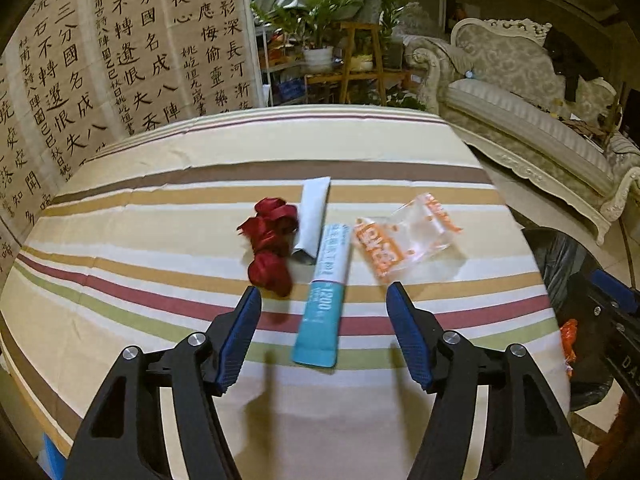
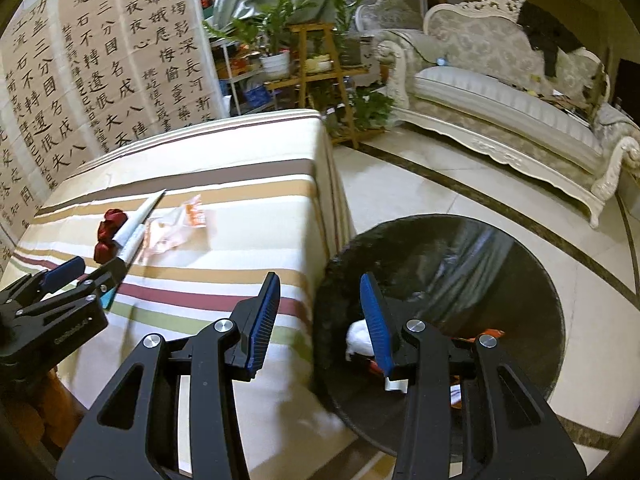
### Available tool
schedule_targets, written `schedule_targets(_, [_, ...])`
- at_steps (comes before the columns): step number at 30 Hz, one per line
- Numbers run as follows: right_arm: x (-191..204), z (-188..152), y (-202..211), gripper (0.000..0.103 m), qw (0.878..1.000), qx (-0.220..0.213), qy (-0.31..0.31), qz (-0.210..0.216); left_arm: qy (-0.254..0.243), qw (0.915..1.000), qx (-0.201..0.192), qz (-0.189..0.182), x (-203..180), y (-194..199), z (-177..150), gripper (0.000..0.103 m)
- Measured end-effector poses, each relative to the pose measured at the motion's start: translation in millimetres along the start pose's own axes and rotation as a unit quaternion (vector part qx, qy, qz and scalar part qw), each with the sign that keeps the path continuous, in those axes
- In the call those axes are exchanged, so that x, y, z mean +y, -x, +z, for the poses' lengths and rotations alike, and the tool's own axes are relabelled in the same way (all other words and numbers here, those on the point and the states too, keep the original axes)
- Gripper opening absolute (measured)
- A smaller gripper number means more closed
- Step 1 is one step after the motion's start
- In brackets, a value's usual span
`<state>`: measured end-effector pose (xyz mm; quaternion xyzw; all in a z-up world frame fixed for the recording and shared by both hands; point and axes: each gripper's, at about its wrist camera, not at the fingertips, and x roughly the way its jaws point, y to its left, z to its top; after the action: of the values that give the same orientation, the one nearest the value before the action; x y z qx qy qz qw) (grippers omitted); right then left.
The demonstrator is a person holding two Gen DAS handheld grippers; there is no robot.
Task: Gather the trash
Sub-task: 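Grasp the blue-and-white tube with the left tool while the right tool grasps the clear orange-printed wrapper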
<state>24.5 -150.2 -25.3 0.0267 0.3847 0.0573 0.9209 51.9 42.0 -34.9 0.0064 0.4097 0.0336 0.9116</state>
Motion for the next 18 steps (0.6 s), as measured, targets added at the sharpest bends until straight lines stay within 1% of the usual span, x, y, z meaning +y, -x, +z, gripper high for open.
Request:
schedule_targets(5, [11,3,-5,0.041,1.000,0.005,0.010,0.007,-0.004,0.9999,0.013,-0.005,2,-7,-1,0.060])
schedule_targets(7, [15,4,-5,0.041,1.000,0.006,0.013,0.009,-0.004,0.9997,0.023,-0.010,3,-13,-2,0.055])
schedule_targets(9, [18,4,-6,0.041,1.000,0.007,0.015,0.010,-0.001,0.9993,0.032,-0.017,4,-16,-2,0.047])
schedule_targets(10, [19,5,-6,0.041,1.000,0.007,0.017,0.011,-0.002,0.9994,0.030,-0.016,4,-15,-2,0.045])
schedule_targets(13, [25,6,-8,0.041,1.000,0.008,0.020,0.013,-0.009,0.9995,0.028,-0.015,3,-14,-4,0.035])
schedule_targets(14, [26,7,-8,0.041,1.000,0.008,0.021,0.013,-0.011,0.9995,0.026,-0.015,2,-13,-4,0.026])
schedule_targets(15, [28,7,-9,0.041,1.000,0.008,0.023,0.014,-0.013,0.9995,0.025,-0.014,2,-13,-5,0.022])
schedule_targets(18, [34,7,-11,0.041,0.999,0.010,0.027,0.016,-0.010,0.9995,0.023,-0.020,5,-11,-5,0.021])
